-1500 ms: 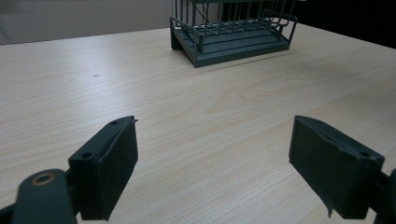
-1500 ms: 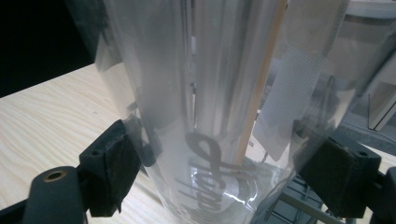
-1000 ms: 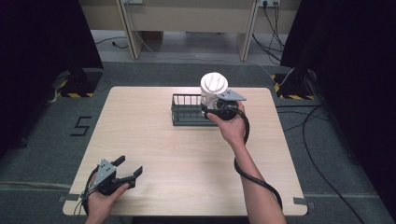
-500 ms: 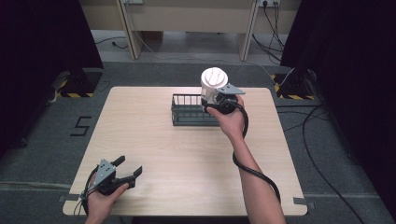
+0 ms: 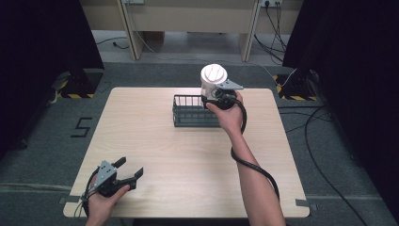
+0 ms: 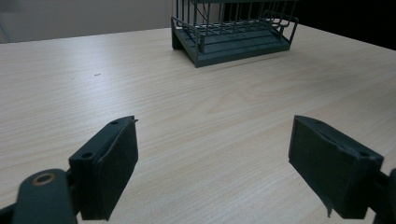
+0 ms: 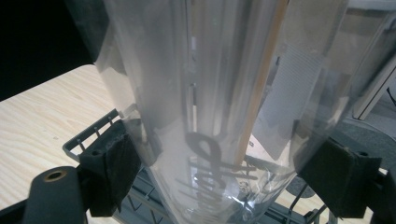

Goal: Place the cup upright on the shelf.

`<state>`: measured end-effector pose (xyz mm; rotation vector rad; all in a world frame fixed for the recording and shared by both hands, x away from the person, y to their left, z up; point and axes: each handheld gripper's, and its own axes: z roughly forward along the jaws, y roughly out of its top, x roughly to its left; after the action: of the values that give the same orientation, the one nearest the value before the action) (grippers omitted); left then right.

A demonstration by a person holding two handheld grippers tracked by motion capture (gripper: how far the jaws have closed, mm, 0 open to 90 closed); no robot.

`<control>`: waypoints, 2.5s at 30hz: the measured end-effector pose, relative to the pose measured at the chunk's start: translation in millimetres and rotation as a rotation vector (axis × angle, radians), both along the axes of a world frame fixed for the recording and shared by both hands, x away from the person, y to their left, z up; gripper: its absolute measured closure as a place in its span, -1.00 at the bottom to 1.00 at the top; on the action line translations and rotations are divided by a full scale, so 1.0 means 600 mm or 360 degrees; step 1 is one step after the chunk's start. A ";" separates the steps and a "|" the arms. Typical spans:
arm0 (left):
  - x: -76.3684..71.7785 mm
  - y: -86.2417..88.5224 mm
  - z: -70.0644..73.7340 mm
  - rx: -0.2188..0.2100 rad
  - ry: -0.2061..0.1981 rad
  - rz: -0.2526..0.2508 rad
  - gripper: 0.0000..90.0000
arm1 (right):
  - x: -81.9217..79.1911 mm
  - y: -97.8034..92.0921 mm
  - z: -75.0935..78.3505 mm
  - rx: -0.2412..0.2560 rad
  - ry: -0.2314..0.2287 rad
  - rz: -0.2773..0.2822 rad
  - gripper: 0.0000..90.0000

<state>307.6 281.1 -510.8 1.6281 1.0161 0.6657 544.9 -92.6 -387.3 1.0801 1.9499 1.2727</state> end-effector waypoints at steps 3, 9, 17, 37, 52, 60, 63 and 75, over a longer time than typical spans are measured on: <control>0.000 0.000 0.000 -0.0001 0.0000 -0.0001 -0.66 | 0.004 0.003 -0.001 0.0005 0.0009 -0.0006 -0.58; 0.000 -0.001 0.000 -0.0002 -0.0002 -0.0005 -0.66 | 0.013 0.004 -0.003 0.0013 0.0019 -0.0022 -0.58; 0.000 -0.002 0.000 -0.0005 -0.0002 -0.0005 -0.66 | 0.024 0.008 -0.007 0.0019 0.0039 -0.0037 -0.58; 0.000 -0.002 0.001 -0.0006 -0.0001 -0.0011 -0.66 | 0.037 0.027 -0.040 -0.0010 0.0108 -0.0069 -0.58; 0.000 -0.003 0.001 -0.0007 -0.0002 -0.0016 -0.66 | 0.044 0.036 -0.074 -0.0074 0.0167 -0.0094 -0.59; 0.000 -0.003 0.001 -0.0007 -0.0002 -0.0020 -0.66 | 0.046 0.038 -0.086 -0.0090 0.0182 -0.0101 -0.59; 0.000 -0.004 0.001 -0.0008 -0.0002 -0.0022 -0.66 | 0.046 0.038 -0.089 -0.0085 0.0186 -0.0105 -0.59; 0.000 -0.004 0.001 -0.0004 -0.0002 -0.0026 -0.66 | 0.047 0.040 -0.092 -0.0064 0.0177 -0.0113 -0.59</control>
<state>307.6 278.5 -510.0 1.6318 1.0011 0.6541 572.9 -68.8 -442.8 1.2122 1.9909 1.1531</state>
